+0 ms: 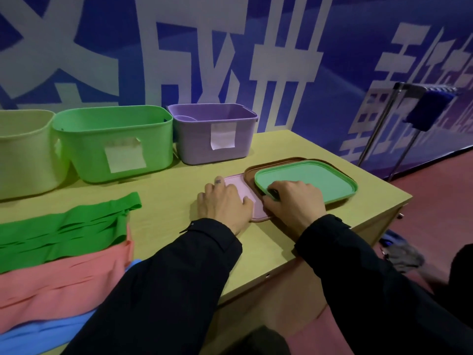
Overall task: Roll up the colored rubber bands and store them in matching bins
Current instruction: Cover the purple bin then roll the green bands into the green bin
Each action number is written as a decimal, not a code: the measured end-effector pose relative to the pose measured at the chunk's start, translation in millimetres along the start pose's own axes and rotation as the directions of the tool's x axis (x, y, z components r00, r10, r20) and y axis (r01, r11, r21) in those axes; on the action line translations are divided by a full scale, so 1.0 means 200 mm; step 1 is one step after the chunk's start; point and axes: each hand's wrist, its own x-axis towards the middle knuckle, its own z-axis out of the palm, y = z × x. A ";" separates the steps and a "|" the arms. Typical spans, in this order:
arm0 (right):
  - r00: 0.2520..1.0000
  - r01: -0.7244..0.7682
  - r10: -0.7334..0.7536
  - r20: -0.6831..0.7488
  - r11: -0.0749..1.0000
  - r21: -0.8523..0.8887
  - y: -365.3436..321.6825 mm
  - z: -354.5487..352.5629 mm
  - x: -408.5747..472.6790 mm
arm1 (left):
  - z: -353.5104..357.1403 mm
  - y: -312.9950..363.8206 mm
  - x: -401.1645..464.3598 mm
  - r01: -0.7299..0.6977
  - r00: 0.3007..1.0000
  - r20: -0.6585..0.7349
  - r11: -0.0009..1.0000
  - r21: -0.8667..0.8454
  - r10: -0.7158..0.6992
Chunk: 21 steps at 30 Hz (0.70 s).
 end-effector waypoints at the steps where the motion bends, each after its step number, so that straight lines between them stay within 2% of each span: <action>1: 1.000 0.014 -0.014 -0.008 1.000 0.018 -0.01 0.01 0.00 | -0.01 -0.01 0.01 0.053 0.999 -0.003 0.999 -0.004 -0.053; 3: 0.998 0.046 -0.045 -0.031 0.998 0.037 -0.02 0.03 -0.01 | -0.02 -0.06 0.01 0.127 0.992 0.011 0.991 -0.031 -0.127; 6: 0.998 0.049 -0.048 -0.046 0.998 0.037 -0.03 0.04 0.00 | -0.05 -0.14 0.00 0.093 0.995 0.026 0.995 0.016 -0.094; 8: 0.998 0.040 -0.038 -0.043 0.999 0.034 -0.02 0.04 0.01 | -0.08 -0.18 -0.01 0.098 0.995 0.002 0.995 -0.013 -0.098; 10: 0.999 0.026 -0.025 -0.037 0.999 0.044 -0.02 0.03 0.02 | -0.12 -0.21 0.00 0.160 0.984 -0.043 0.968 -0.191 -0.171; 11: 0.999 0.021 -0.020 -0.033 0.998 0.052 -0.03 0.02 0.02 | -0.14 -0.22 0.00 0.202 0.971 -0.055 0.921 -0.333 -0.233; 13: 1.000 0.014 -0.012 -0.017 0.998 0.069 -0.05 0.01 0.02 | -0.19 -0.25 0.02 0.249 0.934 -0.059 0.762 -0.598 -0.352; 15: 1.000 0.000 0.001 -0.013 0.995 0.101 -0.08 -0.01 0.03 | -0.26 -0.29 0.02 0.202 0.907 -0.115 0.659 -0.724 -0.404; 16: 1.000 -0.013 0.014 -0.009 0.993 0.121 -0.09 -0.02 0.04 | -0.30 -0.30 0.02 0.156 0.906 -0.158 0.656 -0.739 -0.393; 18: 0.998 -0.054 0.049 0.036 0.984 0.172 -0.11 -0.04 0.06 | -0.41 -0.34 0.00 0.083 0.929 -0.206 0.714 -0.695 -0.308; 21: 0.979 -0.134 0.089 0.182 0.958 0.252 -0.15 -0.06 0.10 | -0.59 -0.44 -0.03 0.029 0.943 -0.224 0.729 -0.684 -0.247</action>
